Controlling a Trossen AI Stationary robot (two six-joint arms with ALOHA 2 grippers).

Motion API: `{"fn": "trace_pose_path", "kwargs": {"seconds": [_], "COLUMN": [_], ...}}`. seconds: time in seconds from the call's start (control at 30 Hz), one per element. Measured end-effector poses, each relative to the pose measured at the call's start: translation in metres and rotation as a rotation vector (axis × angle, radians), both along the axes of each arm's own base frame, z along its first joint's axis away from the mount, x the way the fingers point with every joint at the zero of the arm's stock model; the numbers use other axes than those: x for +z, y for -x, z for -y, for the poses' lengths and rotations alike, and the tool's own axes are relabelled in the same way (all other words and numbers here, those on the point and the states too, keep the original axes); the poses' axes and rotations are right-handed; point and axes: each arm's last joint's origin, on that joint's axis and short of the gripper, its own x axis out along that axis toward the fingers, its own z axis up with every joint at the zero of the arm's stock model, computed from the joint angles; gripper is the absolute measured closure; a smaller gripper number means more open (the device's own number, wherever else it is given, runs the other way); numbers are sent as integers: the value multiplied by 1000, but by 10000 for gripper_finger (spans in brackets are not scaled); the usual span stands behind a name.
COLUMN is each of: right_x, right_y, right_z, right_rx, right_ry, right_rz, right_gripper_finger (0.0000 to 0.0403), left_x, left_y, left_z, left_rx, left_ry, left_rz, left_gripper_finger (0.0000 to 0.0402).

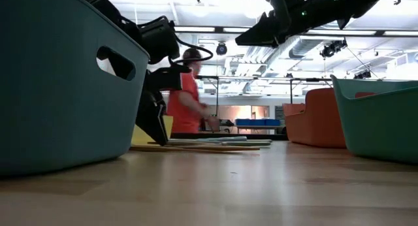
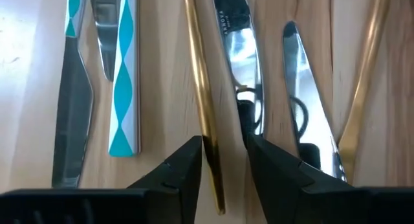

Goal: Sort silverware by color (type)
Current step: Put the gold knife into the yellow bin

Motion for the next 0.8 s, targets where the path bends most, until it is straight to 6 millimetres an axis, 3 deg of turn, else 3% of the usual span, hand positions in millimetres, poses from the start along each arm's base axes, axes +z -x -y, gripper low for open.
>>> {"fn": "trace_pose_path", "kwargs": {"seconds": [0.27,0.6,0.8], "right_x": [0,0,-1], "right_y": [0,0,0], "right_z": [0,0,0], "right_rx": [0,0,0], "right_ry": [-1,-2,-5], "right_rz": [0,-4,-7], "right_gripper_finger": [345,345,345], "left_x": [3,24,22], "left_y": [-8,-13,-11], "left_z": [1,0,-1], "left_rx": [-37,-22,4], "left_ry": [21,-10,-36], "left_rz": [99,85,60], "left_gripper_finger": [291,291,291]}}
